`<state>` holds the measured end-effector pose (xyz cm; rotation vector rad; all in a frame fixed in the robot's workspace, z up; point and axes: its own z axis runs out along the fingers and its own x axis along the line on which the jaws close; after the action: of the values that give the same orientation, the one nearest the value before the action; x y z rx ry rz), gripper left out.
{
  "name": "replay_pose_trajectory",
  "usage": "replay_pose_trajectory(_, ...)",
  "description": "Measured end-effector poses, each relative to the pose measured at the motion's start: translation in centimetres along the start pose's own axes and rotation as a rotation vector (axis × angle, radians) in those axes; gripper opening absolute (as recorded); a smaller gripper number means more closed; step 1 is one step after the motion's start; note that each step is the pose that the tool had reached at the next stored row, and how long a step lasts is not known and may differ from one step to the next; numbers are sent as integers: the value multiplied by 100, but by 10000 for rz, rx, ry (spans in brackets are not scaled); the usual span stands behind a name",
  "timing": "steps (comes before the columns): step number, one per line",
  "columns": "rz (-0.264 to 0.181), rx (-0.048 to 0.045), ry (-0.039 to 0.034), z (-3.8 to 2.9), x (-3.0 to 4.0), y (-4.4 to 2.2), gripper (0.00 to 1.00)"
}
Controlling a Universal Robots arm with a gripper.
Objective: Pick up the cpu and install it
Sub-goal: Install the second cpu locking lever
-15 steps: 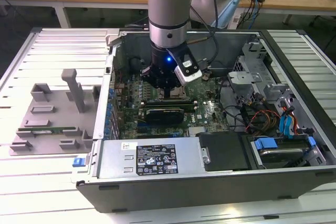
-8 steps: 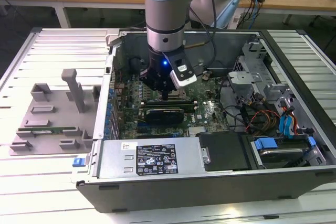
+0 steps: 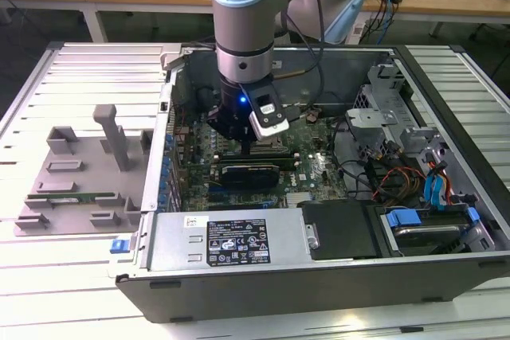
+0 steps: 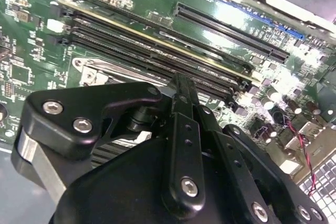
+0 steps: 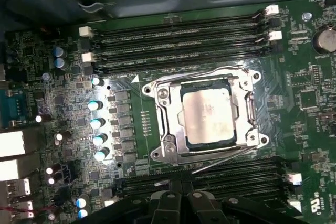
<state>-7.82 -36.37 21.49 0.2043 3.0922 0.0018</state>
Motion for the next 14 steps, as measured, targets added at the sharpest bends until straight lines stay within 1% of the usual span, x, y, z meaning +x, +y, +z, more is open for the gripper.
replay_pose_trajectory(1, 29, -18, 4, 17, 17, -3, 11)
replay_pose_trajectory(2, 50, -65, 10, 29, 36, -5, 11)
replay_pose_trajectory(3, 67, -175, 26, 33, 50, -7, 11)
replay_pose_trajectory(4, 94, -338, 46, 36, 62, -8, 11)
replay_pose_trajectory(5, 119, -479, 66, 41, 68, -9, 11)
replay_pose_trajectory(6, 137, -560, 77, 49, 68, -12, 11)
replay_pose_trajectory(8, 153, -611, 82, 55, 66, -24, 11)
replay_pose_trajectory(10, 155, -624, 85, 55, 66, -27, 11)
replay_pose_trajectory(11, 158, -739, 102, 55, 66, -30, 11)
replay_pose_trajectory(12, 165, -915, 125, 57, 66, -36, 11)
replay_pose_trajectory(13, 170, -1021, 139, 60, 64, -48, 11)
replay_pose_trajectory(14, 174, -1118, 153, 66, 61, -74, 11)
